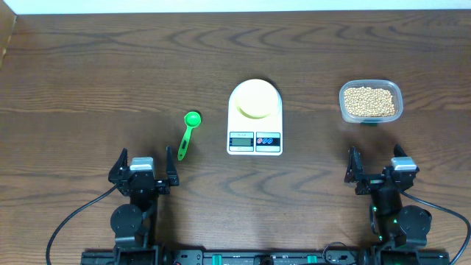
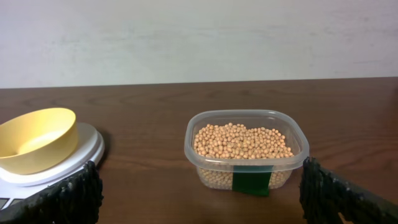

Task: Scoop item into bowl and weigh 50g on scale
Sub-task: 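Open the left gripper and move it toward the green scoop handle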

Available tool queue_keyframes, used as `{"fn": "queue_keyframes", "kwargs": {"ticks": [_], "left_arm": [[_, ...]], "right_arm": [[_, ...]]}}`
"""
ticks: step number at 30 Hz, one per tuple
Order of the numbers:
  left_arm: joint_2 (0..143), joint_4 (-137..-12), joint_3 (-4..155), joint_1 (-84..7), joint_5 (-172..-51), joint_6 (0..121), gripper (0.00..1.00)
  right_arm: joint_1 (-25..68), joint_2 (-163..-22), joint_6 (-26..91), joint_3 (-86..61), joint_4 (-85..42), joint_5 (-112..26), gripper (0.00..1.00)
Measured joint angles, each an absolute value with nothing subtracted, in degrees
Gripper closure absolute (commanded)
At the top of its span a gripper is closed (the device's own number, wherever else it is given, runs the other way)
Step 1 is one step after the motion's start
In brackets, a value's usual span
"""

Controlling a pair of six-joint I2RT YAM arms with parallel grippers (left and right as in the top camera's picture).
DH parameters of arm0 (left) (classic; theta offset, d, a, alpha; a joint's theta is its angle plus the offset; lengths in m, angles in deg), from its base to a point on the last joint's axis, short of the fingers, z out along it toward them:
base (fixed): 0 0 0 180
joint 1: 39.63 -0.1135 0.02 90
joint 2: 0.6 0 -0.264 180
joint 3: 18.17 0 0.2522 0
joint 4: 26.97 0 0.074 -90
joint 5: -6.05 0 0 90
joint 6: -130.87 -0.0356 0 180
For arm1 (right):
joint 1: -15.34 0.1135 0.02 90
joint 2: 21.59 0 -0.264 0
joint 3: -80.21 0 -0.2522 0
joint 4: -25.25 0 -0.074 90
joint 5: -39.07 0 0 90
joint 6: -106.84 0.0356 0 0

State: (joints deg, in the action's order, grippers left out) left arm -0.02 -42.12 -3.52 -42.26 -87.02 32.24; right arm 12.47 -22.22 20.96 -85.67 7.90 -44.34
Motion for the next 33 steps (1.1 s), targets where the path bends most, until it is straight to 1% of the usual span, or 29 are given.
{"fn": "queue_keyframes", "kwargs": {"ticks": [7,13,17,21,27,33], "left_arm": [[0.0,-41.0,-3.5,-42.3,-87.7,32.2,0.02],[0.0,-32.8,-3.8,-42.3,-89.0,33.4,0.02],[0.0,-28.5,-3.7,-42.3,-89.6,38.1,0.02],[0.0,-28.6,-2.9,-42.3,-89.7,42.8,0.02],[0.9,-28.9,3.5,-42.3,-90.8,48.4,0.02],[8.5,-34.6,12.2,-42.3,-94.1,50.1,0.02]], "right_arm": [[12.5,-22.2,21.0,-85.7,7.9,-44.3,0.01],[12.5,-22.2,21.0,-85.7,7.9,-44.4,0.01],[12.5,-22.2,21.0,-85.7,7.9,-44.3,0.01],[12.5,-22.2,21.0,-85.7,7.9,-44.4,0.01],[12.5,-22.2,21.0,-85.7,7.9,-44.3,0.01],[12.5,-22.2,21.0,-85.7,7.9,-44.3,0.01]]}}
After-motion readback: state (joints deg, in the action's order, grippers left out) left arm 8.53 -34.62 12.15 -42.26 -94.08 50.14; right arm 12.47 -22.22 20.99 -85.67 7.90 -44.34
